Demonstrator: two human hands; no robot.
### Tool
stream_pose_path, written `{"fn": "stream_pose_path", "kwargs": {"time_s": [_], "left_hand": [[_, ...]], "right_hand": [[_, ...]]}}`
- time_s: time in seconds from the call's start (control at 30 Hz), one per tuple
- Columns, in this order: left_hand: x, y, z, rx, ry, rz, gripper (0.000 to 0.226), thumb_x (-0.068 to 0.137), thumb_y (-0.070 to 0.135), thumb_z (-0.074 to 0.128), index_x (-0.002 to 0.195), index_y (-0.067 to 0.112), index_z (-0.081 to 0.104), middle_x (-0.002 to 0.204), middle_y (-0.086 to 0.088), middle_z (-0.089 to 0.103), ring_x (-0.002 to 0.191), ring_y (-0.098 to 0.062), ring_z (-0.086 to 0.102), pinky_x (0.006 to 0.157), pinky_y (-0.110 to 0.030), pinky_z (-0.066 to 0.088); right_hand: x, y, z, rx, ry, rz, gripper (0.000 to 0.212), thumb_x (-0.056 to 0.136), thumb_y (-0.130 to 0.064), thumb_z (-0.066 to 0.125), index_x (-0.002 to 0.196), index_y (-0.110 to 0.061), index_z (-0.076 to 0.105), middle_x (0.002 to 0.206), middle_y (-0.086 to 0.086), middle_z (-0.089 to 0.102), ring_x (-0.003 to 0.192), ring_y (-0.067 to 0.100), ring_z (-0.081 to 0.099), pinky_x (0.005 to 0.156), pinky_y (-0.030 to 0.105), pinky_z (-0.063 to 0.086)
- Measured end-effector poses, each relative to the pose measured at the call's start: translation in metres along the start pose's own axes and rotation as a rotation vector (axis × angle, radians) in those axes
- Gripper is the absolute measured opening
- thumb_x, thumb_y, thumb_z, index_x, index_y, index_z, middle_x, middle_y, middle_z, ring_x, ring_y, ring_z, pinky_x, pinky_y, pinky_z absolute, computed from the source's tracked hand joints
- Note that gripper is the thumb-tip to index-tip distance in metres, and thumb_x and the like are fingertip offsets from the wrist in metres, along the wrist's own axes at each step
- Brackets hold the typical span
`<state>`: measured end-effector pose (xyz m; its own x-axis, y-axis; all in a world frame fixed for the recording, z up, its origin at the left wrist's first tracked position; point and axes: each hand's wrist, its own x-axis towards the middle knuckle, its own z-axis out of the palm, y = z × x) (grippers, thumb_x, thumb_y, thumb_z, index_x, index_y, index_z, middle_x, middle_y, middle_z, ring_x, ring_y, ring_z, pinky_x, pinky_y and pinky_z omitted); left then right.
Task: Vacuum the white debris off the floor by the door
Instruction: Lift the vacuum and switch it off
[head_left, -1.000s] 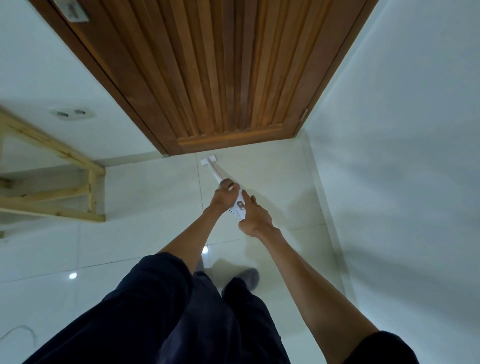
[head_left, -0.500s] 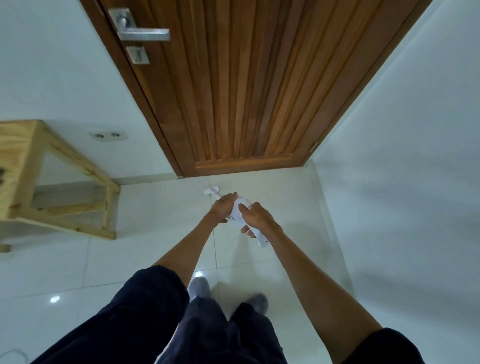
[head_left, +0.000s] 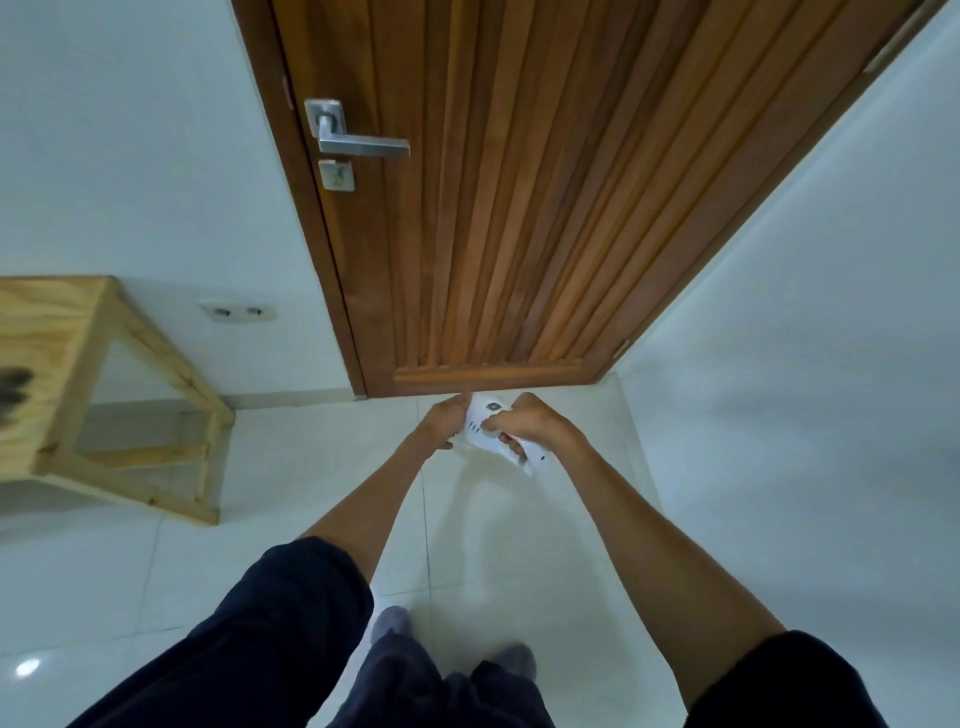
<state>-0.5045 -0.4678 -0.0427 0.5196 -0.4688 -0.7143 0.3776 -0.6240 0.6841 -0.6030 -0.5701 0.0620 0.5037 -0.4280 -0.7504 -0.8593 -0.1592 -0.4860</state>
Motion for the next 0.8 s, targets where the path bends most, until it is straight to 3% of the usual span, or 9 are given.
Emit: {"fn": "stream_pose_path", "kwargs": {"time_s": [0.07,0.2,0.3,0.33,0.43,0.53,0.63,0.7,0.8], "left_hand": [[0.0,0.012,-0.013,0.017,-0.001,0.039,0.031,0.105,0.033,0.047,0.125,0.013,0.057,0.134,-0.012,0.061,0.112,-0.026,0.058,0.09,-0.04,0.049],[-0.006,0.041,-0.04,0.047,-0.024,0.089,0.039,0.102,0.043,0.049,0.13,0.018,0.06,0.122,-0.004,0.063,0.113,-0.023,0.06,0.09,-0.039,0.051],[-0.012,0.06,-0.058,0.006,-0.129,0.106,0.036,0.09,0.056,0.057,0.093,0.022,0.066,0.093,-0.008,0.065,0.081,-0.025,0.057,0.065,-0.03,0.042],[-0.014,0.064,-0.062,-0.021,-0.153,0.122,0.036,0.089,0.055,0.058,0.094,0.02,0.066,0.094,-0.008,0.066,0.083,-0.025,0.059,0.063,-0.028,0.043],[-0.032,0.082,-0.076,-0.022,-0.203,0.189,0.036,0.098,0.039,0.052,0.123,0.019,0.068,0.109,-0.002,0.071,0.094,-0.019,0.066,0.071,-0.028,0.05],[-0.048,0.098,-0.091,0.088,-0.355,0.237,0.042,0.096,0.02,0.053,0.137,0.03,0.058,0.118,0.003,0.068,0.1,-0.014,0.063,0.077,-0.027,0.048],[-0.054,0.108,-0.101,0.208,-0.415,0.26,0.059,0.088,0.022,0.068,0.143,0.037,0.051,0.134,0.007,0.062,0.12,-0.016,0.058,0.091,-0.033,0.049],[-0.051,0.11,-0.103,0.284,-0.403,0.286,0.072,0.078,0.031,0.077,0.142,0.045,0.05,0.142,0.01,0.056,0.131,-0.02,0.048,0.105,-0.045,0.043],[-0.053,0.111,-0.102,0.331,-0.335,0.358,0.068,0.071,0.035,0.082,0.133,0.05,0.057,0.137,0.014,0.06,0.129,-0.019,0.051,0.107,-0.048,0.044]], "right_hand": [[-0.005,-0.02,-0.009,-0.002,-0.017,-0.009,0.015,0.083,-0.015,0.065,0.076,-0.007,0.055,0.065,0.009,0.051,0.052,0.016,0.047,0.044,0.017,0.037],[-0.015,-0.065,-0.025,-0.064,0.015,-0.08,0.013,0.079,-0.004,0.06,0.067,-0.004,0.054,0.057,0.009,0.052,0.043,0.016,0.047,0.044,0.018,0.041],[-0.025,-0.093,-0.037,-0.102,0.053,-0.133,0.014,0.078,-0.005,0.063,0.065,-0.003,0.056,0.06,0.012,0.055,0.046,0.018,0.05,0.049,0.023,0.045],[-0.027,-0.099,-0.041,-0.131,0.068,-0.137,0.014,0.076,-0.007,0.066,0.064,-0.003,0.058,0.061,0.012,0.057,0.048,0.019,0.052,0.051,0.024,0.047],[-0.039,-0.116,-0.051,-0.252,0.128,-0.182,0.012,0.066,-0.011,0.072,0.062,-0.004,0.063,0.057,0.01,0.059,0.053,0.022,0.057,0.054,0.028,0.049],[-0.052,-0.129,-0.062,-0.381,0.148,-0.226,0.014,0.065,-0.012,0.074,0.06,-0.006,0.062,0.054,0.007,0.058,0.05,0.019,0.058,0.051,0.024,0.047],[-0.062,-0.138,-0.067,-0.52,0.142,-0.243,0.016,0.059,-0.017,0.073,0.054,-0.011,0.059,0.051,0.002,0.055,0.05,0.017,0.055,0.048,0.022,0.042],[-0.065,-0.142,-0.067,-0.595,0.128,-0.244,0.015,0.052,-0.019,0.071,0.063,-0.009,0.066,0.061,0.003,0.059,0.058,0.019,0.058,0.051,0.024,0.044],[-0.066,-0.147,-0.068,-0.706,0.086,-0.283,0.036,0.048,-0.021,0.068,0.083,-0.016,0.075,0.081,0.006,0.068,0.074,0.02,0.063,0.058,0.027,0.047]]}}
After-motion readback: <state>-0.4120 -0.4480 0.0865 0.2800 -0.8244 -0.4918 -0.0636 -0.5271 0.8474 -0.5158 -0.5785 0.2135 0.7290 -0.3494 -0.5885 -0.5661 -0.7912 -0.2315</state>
